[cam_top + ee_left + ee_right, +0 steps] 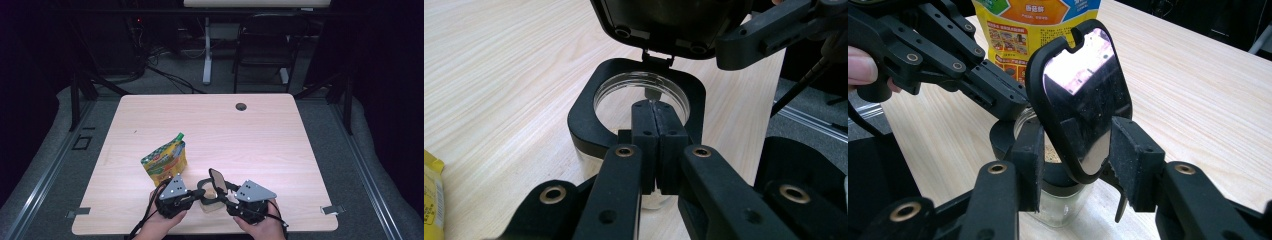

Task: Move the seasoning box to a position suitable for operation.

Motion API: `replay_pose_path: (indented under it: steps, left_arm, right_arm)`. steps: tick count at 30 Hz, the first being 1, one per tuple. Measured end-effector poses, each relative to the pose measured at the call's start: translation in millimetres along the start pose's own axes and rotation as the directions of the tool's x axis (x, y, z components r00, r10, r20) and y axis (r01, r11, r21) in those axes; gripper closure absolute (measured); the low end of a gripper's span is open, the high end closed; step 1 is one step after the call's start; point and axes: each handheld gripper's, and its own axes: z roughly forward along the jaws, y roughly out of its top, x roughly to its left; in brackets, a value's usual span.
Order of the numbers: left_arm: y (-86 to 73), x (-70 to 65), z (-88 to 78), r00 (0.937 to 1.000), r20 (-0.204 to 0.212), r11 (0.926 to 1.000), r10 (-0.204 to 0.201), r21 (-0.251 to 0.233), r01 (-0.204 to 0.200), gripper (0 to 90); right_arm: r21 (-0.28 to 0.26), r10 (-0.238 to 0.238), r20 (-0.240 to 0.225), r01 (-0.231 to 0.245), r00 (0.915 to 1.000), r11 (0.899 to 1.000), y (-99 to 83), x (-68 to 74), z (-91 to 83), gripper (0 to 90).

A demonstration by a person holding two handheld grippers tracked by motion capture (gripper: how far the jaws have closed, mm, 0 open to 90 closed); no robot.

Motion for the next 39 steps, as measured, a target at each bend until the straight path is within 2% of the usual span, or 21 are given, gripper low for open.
replay_pose_path:
  steps: [8,17,26,32,35,39]
  left_arm:
    - [0.0,0.0,0.0,1.0000,0.000,1.0000,-0.002,-0.001,0.002,89.2]
    - [0.1,-0.2,-0.2,1.0000,-0.003,1.0000,-0.001,0.003,0.001,89.2]
    - [0.1,-0.3,-0.3,1.0000,-0.003,1.0000,0.001,0.004,-0.001,89.2]
    - [0.2,-0.3,-0.3,1.0000,-0.003,1.0000,-0.001,0.004,0.001,89.1]
    - [0.1,-0.4,-0.1,1.0000,0.001,1.0000,-0.001,0.003,0.001,89.2]
    - [0.0,-1.7,0.3,1.0000,0.001,1.0000,0.002,-0.001,-0.002,89.2]
  right_arm:
    - [-0.004,0.013,0.005,-0.013,0.9999,1.000,-0.3,-2.6,-3.9,60.3]
    - [-0.007,0.032,0.015,-0.031,0.9994,0.999,-2.1,-5.7,-10.6,66.4]
    - [-0.006,0.048,0.032,-0.048,0.9983,0.999,-4.1,-9.7,-15.9,67.9]
    - [0.002,0.102,0.025,-0.102,0.9944,0.995,-5.3,-15.0,-18.3,68.0]
    - [0.009,0.142,0.020,-0.142,0.9897,0.990,-6.1,-18.4,-19.4,69.7]
    - [0.016,0.157,0.023,-0.157,0.9873,0.987,-6.7,-20.2,-19.6,72.8]
